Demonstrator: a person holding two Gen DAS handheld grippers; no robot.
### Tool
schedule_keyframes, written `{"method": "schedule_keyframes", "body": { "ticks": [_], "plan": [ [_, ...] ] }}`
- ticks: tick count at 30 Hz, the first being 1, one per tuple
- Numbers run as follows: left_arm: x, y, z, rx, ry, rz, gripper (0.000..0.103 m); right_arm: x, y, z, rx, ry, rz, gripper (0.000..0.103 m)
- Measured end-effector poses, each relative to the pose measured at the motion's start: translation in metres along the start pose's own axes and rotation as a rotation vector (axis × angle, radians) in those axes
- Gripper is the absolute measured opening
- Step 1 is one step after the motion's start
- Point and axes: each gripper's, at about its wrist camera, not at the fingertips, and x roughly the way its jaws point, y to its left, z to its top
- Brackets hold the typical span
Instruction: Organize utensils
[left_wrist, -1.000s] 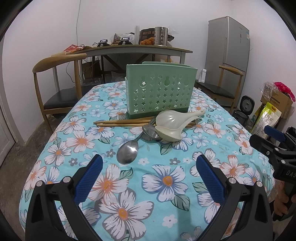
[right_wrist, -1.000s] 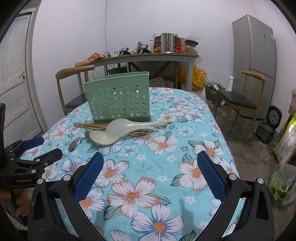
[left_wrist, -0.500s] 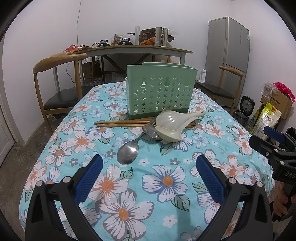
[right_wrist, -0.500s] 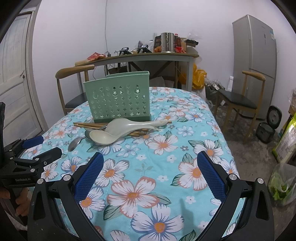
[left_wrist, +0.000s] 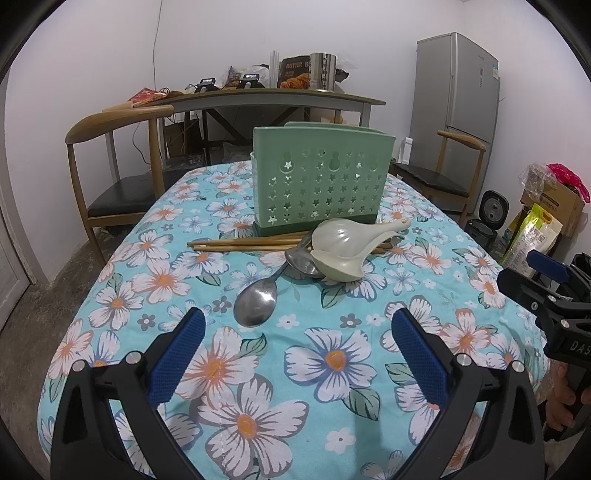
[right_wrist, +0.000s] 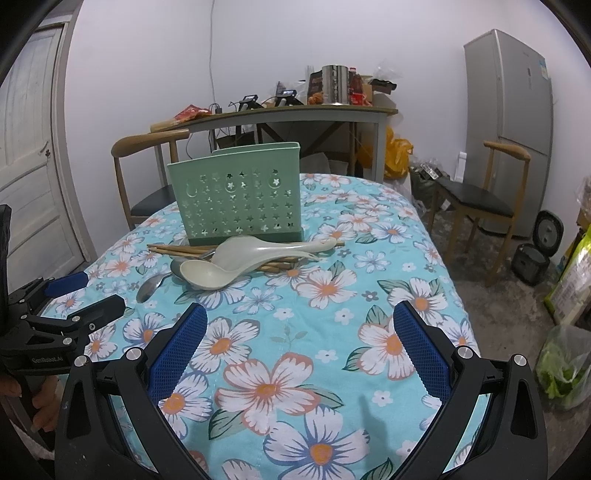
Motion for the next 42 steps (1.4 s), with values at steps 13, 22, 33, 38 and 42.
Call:
{"method": "schedule_keyframes", "body": {
  "ticks": [13,22,33,38,42],
  "plan": [
    [0.0004,-0.0031,-0.0016,0.01,0.002,-0.003,0.099,-0.0022,-0.0032,0.0006,0.012,-0.007,-0.005,0.097],
    [0.0014,-0.0025,-0.0007,0.006,0.004,0.0,0.099,-0.0012,-0.0008,0.0004,0.007,-0.006,-0.007,0.097],
    [0.0016,-0.002,-0.0001,0.004,0.004,0.002,0.099,-0.0006,-0.0019,0.001,0.011,-0.004,-0.005,0.097],
    [0.002,-0.0012,0.0005,0.001,0.006,0.002,0.099,-0.0005,-0.0024,0.001,0.013,-0.007,-0.007,0.097],
    [0.0016,-0.0014,0.0002,0.004,0.004,0.004,0.099,-0.0003,-0.0022,0.0015,0.013,-0.006,-0.007,0.097]
  ]
}}
